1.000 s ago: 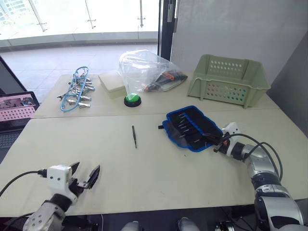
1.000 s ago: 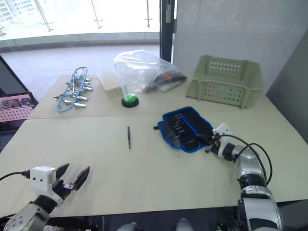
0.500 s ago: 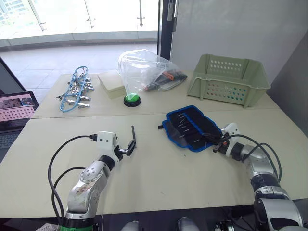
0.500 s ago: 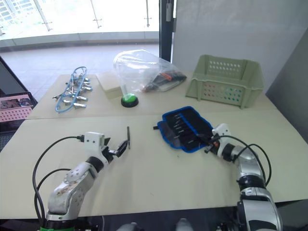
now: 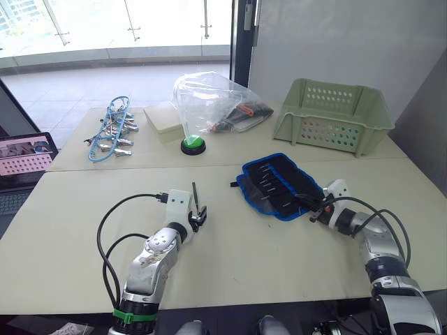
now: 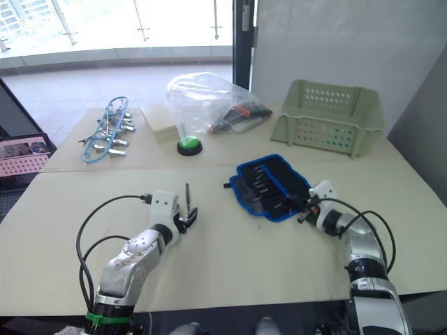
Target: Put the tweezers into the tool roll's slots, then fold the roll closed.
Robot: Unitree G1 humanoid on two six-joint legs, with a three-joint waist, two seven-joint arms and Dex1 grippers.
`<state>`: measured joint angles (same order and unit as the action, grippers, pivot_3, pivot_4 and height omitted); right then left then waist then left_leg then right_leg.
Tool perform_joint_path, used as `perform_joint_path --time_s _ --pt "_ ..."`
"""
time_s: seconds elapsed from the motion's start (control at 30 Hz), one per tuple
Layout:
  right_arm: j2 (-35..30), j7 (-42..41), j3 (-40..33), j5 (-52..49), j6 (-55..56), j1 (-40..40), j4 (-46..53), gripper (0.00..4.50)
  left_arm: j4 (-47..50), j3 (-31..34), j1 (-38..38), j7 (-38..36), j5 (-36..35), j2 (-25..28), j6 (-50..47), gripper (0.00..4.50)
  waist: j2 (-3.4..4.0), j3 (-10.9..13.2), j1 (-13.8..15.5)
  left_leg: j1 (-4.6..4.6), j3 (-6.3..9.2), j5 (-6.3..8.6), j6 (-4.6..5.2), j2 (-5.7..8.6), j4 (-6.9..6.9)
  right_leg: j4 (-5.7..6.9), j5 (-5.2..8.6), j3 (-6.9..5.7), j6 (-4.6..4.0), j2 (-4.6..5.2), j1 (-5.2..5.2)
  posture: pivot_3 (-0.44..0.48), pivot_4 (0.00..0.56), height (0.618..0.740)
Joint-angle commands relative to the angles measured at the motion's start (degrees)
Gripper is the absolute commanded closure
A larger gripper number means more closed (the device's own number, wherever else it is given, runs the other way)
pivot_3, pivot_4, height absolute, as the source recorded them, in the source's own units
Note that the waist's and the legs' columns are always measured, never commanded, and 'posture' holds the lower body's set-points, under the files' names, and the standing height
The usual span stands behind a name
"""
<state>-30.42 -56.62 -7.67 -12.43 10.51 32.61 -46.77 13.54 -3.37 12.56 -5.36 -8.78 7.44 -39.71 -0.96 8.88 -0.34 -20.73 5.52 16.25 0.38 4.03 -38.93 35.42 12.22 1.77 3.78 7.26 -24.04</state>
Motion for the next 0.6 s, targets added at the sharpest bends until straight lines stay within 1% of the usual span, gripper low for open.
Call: perform_joint_path --time_s 0.03,0.2,0.37,0.47,0.6 --pt "-0.9 0.1 -0.3 0.0 -0.9 -0.9 1.4 4.50 0.8 -0.6 -1.6 0.2 0.9 0.1 -2.0 2.88 0.00 0.0 0.0 0.00 0.00 0.00 0.00 0.00 0.00 0.00 0.00 0.00 0.00 0.00 0.00 0.000 0.150 0.740" --pt "-0.9 0.1 -0.2 0.0 -1.5 -1.0 2.1 4.50 0.7 1.5 -1.5 -1.1 0.8 1.6 0.4 4.47 0.00 0.0 0.0 0.00 0.00 0.00 0.00 0.00 0.01 0.00 0.00 0.00 0.00 0.00 -0.02 0.000 0.150 0.740" --pt "-0.9 0.2 -0.2 -0.1 -1.8 -1.1 2.6 4.50 2.3 5.7 -1.4 -7.1 -0.9 7.4 6.2 4.47 0.00 0.0 -0.4 -0.04 0.00 -0.07 -0.13 -0.02 0.04 0.01 0.00 0.00 -0.01 -0.02 -0.11 0.000 0.150 0.740" --pt "-0.8 0.1 -0.3 -0.3 -1.8 -1.1 3.0 4.50 2.6 5.7 -0.2 -13.1 -2.0 12.0 9.0 4.47 0.00 0.0 -0.4 -0.06 0.00 -0.09 -0.16 -0.03 0.04 0.00 0.00 0.00 -0.01 -0.02 -0.12 0.000 0.150 0.740" --pt "-0.6 0.3 -1.3 -1.4 -1.8 -1.0 4.3 4.50 2.1 5.1 2.9 -20.0 -4.3 15.6 9.9 4.47 -0.01 0.0 -0.3 -0.11 0.00 -0.09 -0.16 -0.01 0.02 -0.01 0.00 -0.01 0.00 -0.01 -0.13 0.000 0.150 0.740"
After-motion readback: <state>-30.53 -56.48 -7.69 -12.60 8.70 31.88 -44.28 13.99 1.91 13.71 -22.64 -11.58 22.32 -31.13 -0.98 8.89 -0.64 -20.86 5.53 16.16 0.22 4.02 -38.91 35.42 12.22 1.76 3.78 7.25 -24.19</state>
